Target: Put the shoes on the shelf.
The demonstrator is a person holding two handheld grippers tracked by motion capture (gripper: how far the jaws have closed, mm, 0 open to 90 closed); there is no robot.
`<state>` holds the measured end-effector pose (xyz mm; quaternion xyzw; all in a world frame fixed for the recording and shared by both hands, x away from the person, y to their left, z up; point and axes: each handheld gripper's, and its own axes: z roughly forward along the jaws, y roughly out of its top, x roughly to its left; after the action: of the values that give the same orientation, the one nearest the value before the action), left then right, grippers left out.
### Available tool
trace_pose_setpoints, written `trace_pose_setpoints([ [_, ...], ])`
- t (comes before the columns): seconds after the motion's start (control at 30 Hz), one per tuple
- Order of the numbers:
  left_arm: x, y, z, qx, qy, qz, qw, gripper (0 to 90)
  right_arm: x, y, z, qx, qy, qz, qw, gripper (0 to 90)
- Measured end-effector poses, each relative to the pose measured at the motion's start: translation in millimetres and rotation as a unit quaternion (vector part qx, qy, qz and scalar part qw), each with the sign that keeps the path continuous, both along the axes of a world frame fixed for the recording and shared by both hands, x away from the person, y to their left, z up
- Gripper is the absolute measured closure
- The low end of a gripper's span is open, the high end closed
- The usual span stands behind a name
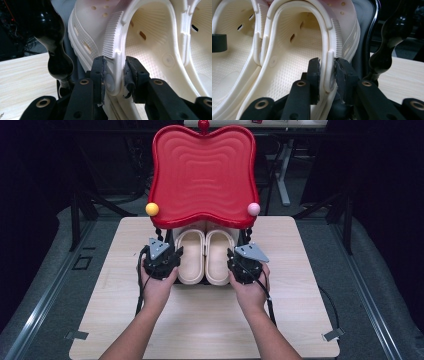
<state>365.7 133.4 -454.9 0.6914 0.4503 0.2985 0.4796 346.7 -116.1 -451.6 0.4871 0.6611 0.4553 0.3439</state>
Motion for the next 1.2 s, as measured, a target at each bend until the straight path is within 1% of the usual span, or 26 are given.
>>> trace_pose_setpoints([
  [0.07, -0.3, 0.6, -0.5, 0.000, 0.001, -0.002, 1.0000, 68.4, -0.7, -0.3, -1.3, -0.006, -0.002, 0.003, 1.0000, 69.5],
  [0.17, -1.6, 0.6, -1.3, -0.002, 0.000, -0.001, 1.0000, 67.9, -1.1, -1.0, -2.4, -0.002, -0.003, 0.009, 1.0000, 66.9],
  [0.23, -2.7, 0.8, -1.1, 0.000, 0.003, -0.003, 1.0000, 66.8, -1.8, -1.0, -2.6, -0.004, 0.001, 0.012, 0.9999, 65.9],
  [0.3, -2.7, 1.1, -1.7, 0.000, 0.001, -0.003, 1.0000, 65.7, -1.9, -1.0, -2.9, -0.004, 0.003, 0.013, 0.9999, 65.5],
  [0.4, -3.8, 2.1, -1.3, -0.002, -0.003, -0.004, 1.0000, 61.9, -3.1, -1.6, -3.4, 0.001, 0.001, 0.016, 0.9999, 64.4],
  [0.5, -6.0, 2.9, -1.2, -0.003, -0.004, -0.006, 1.0000, 59.8, -6.0, -2.4, -3.8, 0.001, -0.003, 0.021, 0.9998, 62.6],
  [0.6, -9.8, 4.5, -0.6, -0.003, -0.005, -0.011, 0.9999, 57.6, -9.0, -3.9, -3.0, 0.002, -0.004, 0.024, 0.9997, 61.2],
  [0.63, -11.5, 5.2, -0.2, -0.003, -0.007, -0.012, 0.9999, 57.1, -10.6, -4.4, -2.1, 0.005, -0.003, 0.028, 0.9996, 60.3],
  [0.73, -18.2, 8.1, 1.2, -0.004, -0.010, -0.016, 0.9998, 55.1, -17.1, -5.9, 1.2, 0.003, -0.008, 0.041, 0.9991, 58.0],
  [0.8, -23.7, 9.7, 0.7, -0.013, -0.017, -0.019, 0.9996, 52.7, -22.2, -6.9, 2.8, -0.002, -0.007, 0.049, 0.9988, 56.7],
  [0.87, -29.6, 10.7, 0.1, -0.011, -0.022, -0.027, 0.9993, 51.0, -27.5, -8.4, 2.7, -0.007, -0.011, 0.057, 0.9983, 55.2],
  [0.97, -38.0, 13.2, -1.0, -0.006, -0.026, -0.033, 0.9991, 50.6, -35.5, -9.9, 0.4, -0.034, -0.014, 0.067, 0.9971, 55.6],
  [1.1, -45.9, 17.3, -3.9, -0.002, -0.021, -0.042, 0.9989, 51.3, -45.5, -12.9, -1.8, -0.057, -0.007, 0.086, 0.9947, 56.8],
  [1.13, -47.9, 18.4, -4.9, -0.003, -0.019, -0.044, 0.9988, 51.8, -47.7, -12.9, -2.4, -0.059, -0.004, 0.089, 0.9943, 57.0],
  [1.2, -52.1, 20.4, -7.7, -0.007, -0.022, -0.050, 0.9985, 53.1, -51.8, -13.4, -3.3, -0.067, -0.006, 0.098, 0.9930, 57.6],
])
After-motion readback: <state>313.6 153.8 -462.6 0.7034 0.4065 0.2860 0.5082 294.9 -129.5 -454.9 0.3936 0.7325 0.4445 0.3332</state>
